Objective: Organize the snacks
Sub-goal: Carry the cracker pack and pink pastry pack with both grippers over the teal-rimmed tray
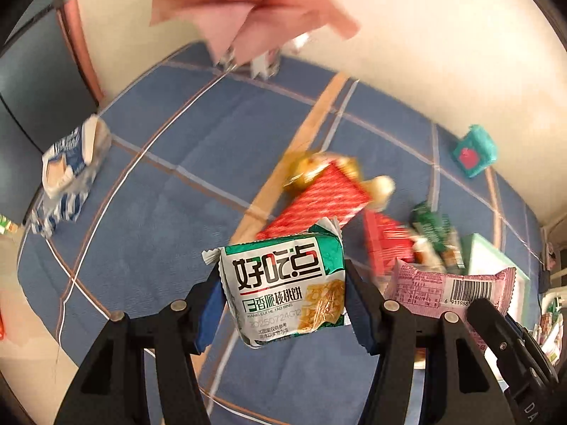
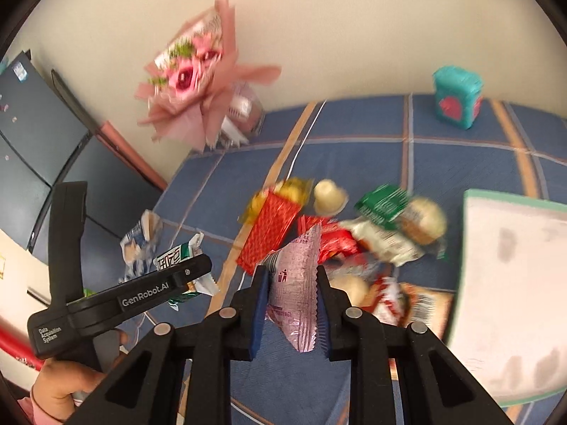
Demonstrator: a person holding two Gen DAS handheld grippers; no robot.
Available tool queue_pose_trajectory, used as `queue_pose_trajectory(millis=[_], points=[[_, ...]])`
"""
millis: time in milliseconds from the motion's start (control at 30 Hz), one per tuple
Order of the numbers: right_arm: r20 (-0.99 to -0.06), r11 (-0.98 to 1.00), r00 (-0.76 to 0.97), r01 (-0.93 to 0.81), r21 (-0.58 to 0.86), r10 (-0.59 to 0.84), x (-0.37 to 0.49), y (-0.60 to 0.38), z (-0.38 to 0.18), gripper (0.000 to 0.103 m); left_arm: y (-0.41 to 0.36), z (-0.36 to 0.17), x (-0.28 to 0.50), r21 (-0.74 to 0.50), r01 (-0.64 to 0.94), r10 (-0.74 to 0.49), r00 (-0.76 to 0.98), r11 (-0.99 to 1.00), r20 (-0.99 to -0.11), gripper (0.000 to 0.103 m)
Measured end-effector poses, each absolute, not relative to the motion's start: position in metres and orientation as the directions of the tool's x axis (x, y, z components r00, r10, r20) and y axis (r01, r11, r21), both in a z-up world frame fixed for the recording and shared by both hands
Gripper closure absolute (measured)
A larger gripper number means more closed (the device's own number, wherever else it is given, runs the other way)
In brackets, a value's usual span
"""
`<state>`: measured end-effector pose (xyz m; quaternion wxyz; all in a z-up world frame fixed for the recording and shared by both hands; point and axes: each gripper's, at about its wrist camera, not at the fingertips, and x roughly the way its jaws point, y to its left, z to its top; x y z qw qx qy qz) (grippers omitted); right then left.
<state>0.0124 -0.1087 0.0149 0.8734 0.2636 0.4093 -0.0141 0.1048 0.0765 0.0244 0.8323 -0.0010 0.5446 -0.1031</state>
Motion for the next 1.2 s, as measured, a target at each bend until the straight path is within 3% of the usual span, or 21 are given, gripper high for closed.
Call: queue_pose_trajectory(millis=[333,767,1200], points=[[-0.717,0.801,0.697,0.418,0.428,0.020,-0.048,-0.193,0.047,0.077,-0.015,0.060,0.072,-0.115,0.310,-0.246,0.425,0.944,-0.871,0.040],[-0.738,0.636,0.645,0.658,0.403,-0.200,-0.135,-0.315,0.046,0.077,-0.122,0.060,0.022,-0.092,0.455,-0.304,0.418,0.886,-0.856,0.040],[-0.771,0.532,0.601,0.732,0.425,-0.211,-0.157,-0.370,0.016,0.077,-0.199,0.017,0.000,-0.056,0.558,-0.310,0.372,0.828,-0.875,0.040]])
